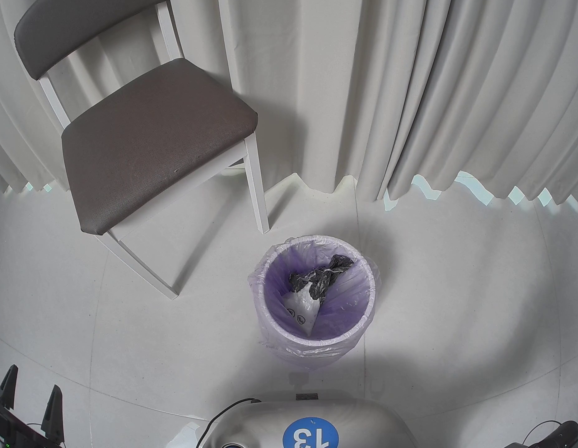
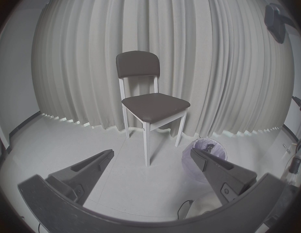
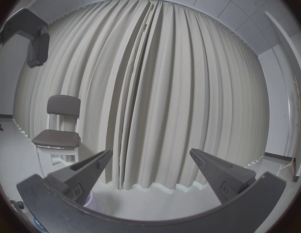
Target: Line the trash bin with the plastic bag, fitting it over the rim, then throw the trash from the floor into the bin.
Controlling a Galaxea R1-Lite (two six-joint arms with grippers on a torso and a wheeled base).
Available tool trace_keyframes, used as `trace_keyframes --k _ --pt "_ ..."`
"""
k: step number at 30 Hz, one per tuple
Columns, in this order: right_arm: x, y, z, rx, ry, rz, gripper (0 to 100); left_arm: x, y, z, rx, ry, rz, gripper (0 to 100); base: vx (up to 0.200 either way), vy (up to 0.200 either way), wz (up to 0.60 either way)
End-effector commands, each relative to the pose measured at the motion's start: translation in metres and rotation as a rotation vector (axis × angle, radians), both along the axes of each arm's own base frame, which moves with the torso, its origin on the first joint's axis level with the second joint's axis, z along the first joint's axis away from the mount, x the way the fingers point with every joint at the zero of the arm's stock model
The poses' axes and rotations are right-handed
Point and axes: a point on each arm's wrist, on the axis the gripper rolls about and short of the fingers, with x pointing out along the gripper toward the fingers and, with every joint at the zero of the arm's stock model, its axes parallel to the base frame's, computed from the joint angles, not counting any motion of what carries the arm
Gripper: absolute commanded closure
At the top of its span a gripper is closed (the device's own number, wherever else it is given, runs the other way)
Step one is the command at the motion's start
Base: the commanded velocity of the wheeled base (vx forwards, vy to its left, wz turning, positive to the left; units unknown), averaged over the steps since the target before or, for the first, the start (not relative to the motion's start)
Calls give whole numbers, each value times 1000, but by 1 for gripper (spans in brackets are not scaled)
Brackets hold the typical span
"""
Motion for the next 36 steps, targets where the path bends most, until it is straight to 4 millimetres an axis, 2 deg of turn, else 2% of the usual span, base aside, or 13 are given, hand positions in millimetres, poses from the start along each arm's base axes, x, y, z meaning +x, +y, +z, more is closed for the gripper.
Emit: trace_keyframes --k 1,4,8,13,19,23,26,30,31,36 --pt "4 0 -11 -4 33 -1 0 0 0 -5 16 8 -5 0 0 0 0" --pt "12 0 -29 -24 172 -10 0 0 0 -5 19 8 -6 0 0 0 0" --pt "15 0 -36 -16 245 -7 0 0 0 -5 16 8 -5 0 0 0 0" --pt "19 -1 -60 84 467 1 0 0 0 -5 10 8 -3 0 0 0 0" --pt "20 0 -61 252 452 78 0 0 0 -6 11 10 -5 0 0 0 0" --pt "20 2 -61 183 473 157 0 0 0 -6 17 10 -6 0 0 0 0" --pt "20 5 -68 25 554 223 0 0 0 -6 16 10 -8 0 0 0 0" --pt "20 4 -67 115 545 244 0 0 0 -5 19 11 -12 0 0 0 0" --pt "20 4 -67 139 535 205 0 0 -1 -5 24 11 -26 0 0 0 0" --pt "20 3 -67 126 539 188 0 0 -1 -6 25 9 -51 0 0 0 0"
